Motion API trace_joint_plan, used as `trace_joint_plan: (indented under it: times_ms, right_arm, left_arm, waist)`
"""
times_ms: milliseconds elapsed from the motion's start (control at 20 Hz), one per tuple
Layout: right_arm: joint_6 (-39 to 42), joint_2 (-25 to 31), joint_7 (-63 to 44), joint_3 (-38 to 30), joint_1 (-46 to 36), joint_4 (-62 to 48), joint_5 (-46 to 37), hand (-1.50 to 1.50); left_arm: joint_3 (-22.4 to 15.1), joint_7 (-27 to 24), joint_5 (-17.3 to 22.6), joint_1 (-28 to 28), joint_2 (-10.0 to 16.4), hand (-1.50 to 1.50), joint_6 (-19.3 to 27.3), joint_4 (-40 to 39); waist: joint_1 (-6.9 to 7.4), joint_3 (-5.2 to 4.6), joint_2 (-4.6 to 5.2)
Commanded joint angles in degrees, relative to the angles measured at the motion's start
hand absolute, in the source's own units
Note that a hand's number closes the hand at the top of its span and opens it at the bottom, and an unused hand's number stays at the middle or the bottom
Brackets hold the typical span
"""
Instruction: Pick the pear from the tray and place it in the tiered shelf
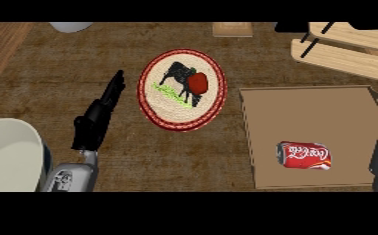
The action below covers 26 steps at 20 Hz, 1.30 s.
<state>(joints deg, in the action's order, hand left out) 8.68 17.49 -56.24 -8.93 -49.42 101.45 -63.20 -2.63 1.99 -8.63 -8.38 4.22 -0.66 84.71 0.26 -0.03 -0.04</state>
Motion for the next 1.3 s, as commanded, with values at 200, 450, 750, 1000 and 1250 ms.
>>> trace_joint_plan:
  times_ms: [200,450,750,1000,1250]
  right_arm:
    - [-3.8,6.8,3.7,-4.3,-6.2,-12.1,-1.2,1.5]
    - [-8.5,11.3,10.2,-7.5,-8.8,-20.6,0.3,1.5]
    - [-11.6,14.0,16.4,-5.2,-6.9,-25.5,-1.6,1.5]
    - [-17.9,15.4,19.2,-6.4,-8.7,-35.8,-3.2,1.5]
    - [-22.6,17.7,27.6,-5.0,-12.5,-45.2,-4.1,1.5]
  left_arm:
    - [1.3,-1.4,-1.0,-3.9,-0.1,0.0,0.8,-4.5]
    - [-0.3,0.3,-1.7,-3.4,-2.0,0.0,1.9,-1.9]
    - [-0.1,-1.1,-1.3,-2.1,-1.7,0.0,0.8,-3.0]
    - [2.5,-2.7,0.5,-2.1,0.6,0.0,-1.2,-4.3]
    - [1.7,-0.9,0.7,-0.6,1.2,0.0,-2.4,-0.5]
  waist:
    - [0.0,0.0,0.16]
    - [0.36,0.01,0.25]
    - [0.21,0.01,0.25]
    - [0.5,0.0,0.37]
    - [1.04,0.02,0.36]
